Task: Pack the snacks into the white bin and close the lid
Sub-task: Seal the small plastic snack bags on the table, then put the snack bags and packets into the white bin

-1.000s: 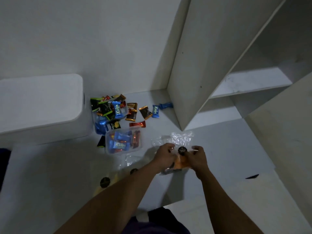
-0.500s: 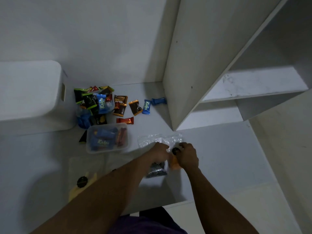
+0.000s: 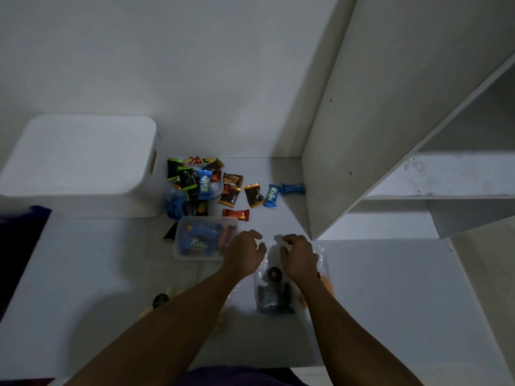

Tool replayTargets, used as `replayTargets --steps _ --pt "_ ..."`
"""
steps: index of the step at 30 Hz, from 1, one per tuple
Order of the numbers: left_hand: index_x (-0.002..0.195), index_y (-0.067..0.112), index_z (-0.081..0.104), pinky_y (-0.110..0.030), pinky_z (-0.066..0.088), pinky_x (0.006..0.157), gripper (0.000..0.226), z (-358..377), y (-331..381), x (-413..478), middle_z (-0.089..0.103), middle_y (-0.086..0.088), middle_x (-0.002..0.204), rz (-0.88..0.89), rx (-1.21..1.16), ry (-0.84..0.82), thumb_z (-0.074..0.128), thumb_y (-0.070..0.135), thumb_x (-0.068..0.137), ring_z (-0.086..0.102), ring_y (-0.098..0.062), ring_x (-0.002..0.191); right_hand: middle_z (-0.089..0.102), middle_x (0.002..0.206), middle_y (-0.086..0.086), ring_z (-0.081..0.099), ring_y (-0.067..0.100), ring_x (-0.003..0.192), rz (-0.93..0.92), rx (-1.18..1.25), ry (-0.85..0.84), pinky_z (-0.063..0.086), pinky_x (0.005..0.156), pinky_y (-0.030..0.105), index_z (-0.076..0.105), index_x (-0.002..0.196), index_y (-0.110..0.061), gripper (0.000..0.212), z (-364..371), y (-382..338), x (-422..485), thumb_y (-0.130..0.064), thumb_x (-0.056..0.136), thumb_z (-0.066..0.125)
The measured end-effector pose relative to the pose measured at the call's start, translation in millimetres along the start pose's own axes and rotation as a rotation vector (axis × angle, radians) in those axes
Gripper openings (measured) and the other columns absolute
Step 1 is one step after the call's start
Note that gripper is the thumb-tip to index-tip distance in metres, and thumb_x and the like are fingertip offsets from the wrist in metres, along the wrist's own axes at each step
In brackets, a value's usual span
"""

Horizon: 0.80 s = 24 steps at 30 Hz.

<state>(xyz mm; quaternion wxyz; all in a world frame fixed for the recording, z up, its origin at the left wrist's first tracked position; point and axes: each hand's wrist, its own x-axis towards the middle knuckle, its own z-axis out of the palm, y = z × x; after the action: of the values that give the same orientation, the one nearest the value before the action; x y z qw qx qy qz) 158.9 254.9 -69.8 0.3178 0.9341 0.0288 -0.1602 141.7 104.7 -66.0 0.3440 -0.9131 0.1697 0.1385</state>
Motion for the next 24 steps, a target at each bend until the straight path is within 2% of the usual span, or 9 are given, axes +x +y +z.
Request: replayTargets --steps 2,5,9,12,14,16,19,21,24 --pt "0.112 0.015 0.065 -0.027 0.048 0.094 0.025 -17.0 -20.3 -1.7 0.069 -0.005 0.109 0.024 0.071 0.083 0.057 0.031 0.095 0.063 -0.018 0.103 0.055 0.137 0.004 0.049 0.024 0.127 -0.044 -0.012 -0.033 0.032 0.108 0.046 0.06 0.129 -0.02 0.032 7.6 -19.1 6.6 -0.019 0.097 0.056" --pt "0.09 0.018 0.064 -0.023 0.05 0.067 0.026 -47.1 -44.0 -8.5 0.069 -0.003 0.084 -0.07 -0.032 0.153 0.048 0.037 0.099 0.066 -0.014 0.075 0.055 0.134 0.003 0.05 0.022 0.125 -0.123 -0.011 -0.071 0.033 0.106 0.044 0.06 0.127 -0.023 0.031 18.4 -51.9 11.1 -0.019 0.096 0.057" --pt "0.1 0.014 0.069 -0.031 0.049 0.073 0.017 -102.7 -73.4 -16.4 0.067 -0.003 0.09 -0.15 -0.119 0.456 0.062 0.025 0.089 0.063 -0.02 0.084 0.064 0.121 0.003 0.059 0.023 0.113 -0.231 0.075 -0.108 0.041 0.101 0.045 0.065 0.116 -0.024 0.023 35.4 -110.5 19.0 -0.023 0.095 0.059" --pt "0.094 0.017 0.066 -0.041 0.048 0.071 0.022 -145.6 -105.7 -14.4 0.063 -0.007 0.088 -0.019 0.149 0.709 0.064 0.035 0.082 0.058 -0.033 0.085 0.066 0.118 0.005 0.062 0.024 0.106 -0.364 0.156 -0.115 0.048 0.091 0.035 0.065 0.116 -0.022 0.026 51.8 -161.4 27.5 -0.021 0.09 0.06" --pt "0.102 0.02 0.062 -0.042 0.042 0.079 0.028 -181.5 -123.2 -13.8 0.06 -0.005 0.101 0.012 0.277 0.784 0.064 0.041 0.083 0.053 -0.032 0.096 0.064 0.118 0.007 0.061 0.022 0.105 -0.47 0.197 -0.169 0.045 0.086 0.026 0.063 0.124 -0.011 0.033 64.7 -198.5 27.7 -0.012 0.091 0.064" --pt "0.117 0.021 0.058 -0.042 0.037 0.088 0.043 -214.5 -144.1 -9.9 0.057 -0.004 0.119 0.049 0.386 0.786 0.061 0.049 0.085 0.05 -0.03 0.112 0.062 0.123 0.006 0.059 0.019 0.11 -0.532 0.217 -0.222 0.049 0.09 0.03 0.057 0.132 -0.008 0.043 80.0 -229.3 25.7 -0.012 0.091 0.067" --pt "0.137 0.022 0.05 -0.051 0.033 0.104 0.065 -249.0 -181.3 -0.1 0.048 -0.006 0.145 0.11 0.565 0.655 0.051 0.063 0.086 0.041 -0.033 0.135 0.052 0.14 0.006 0.05 0.022 0.127 -0.53 0.253 -0.277 0.045 0.105 0.039 0.044 0.144 -0.013 0.07 106.3 -259.3 17.5 -0.018 0.083 0.077" --pt "0.14 0.022 0.049 -0.06 0.025 0.112 0.073 -262.5 -201.8 9.2 0.043 -0.008 0.151 0.155 0.624 0.537 0.042 0.07 0.086 0.034 -0.036 0.142 0.049 0.14 0.0 0.044 0.015 0.125 -0.548 0.291 -0.298 0.041 0.104 0.035 0.039 0.147 -0.014 0.084 123.9 -270.6 11.8 -0.018 0.075 0.084" --pt "0.142 0.018 0.049 -0.061 0.021 0.115 0.082 -279.5 -218.2 26.2 0.039 -0.013 0.154 0.22 0.622 0.389 0.033 0.075 0.085 0.029 -0.038 0.145 0.048 0.139 -0.004 0.039 0.005 0.123 -0.52 0.376 -0.256 0.042 0.101 0.032 0.036 0.147 -0.016 0.095 147.6 -284.5 8.6 -0.015 0.068 0.089"
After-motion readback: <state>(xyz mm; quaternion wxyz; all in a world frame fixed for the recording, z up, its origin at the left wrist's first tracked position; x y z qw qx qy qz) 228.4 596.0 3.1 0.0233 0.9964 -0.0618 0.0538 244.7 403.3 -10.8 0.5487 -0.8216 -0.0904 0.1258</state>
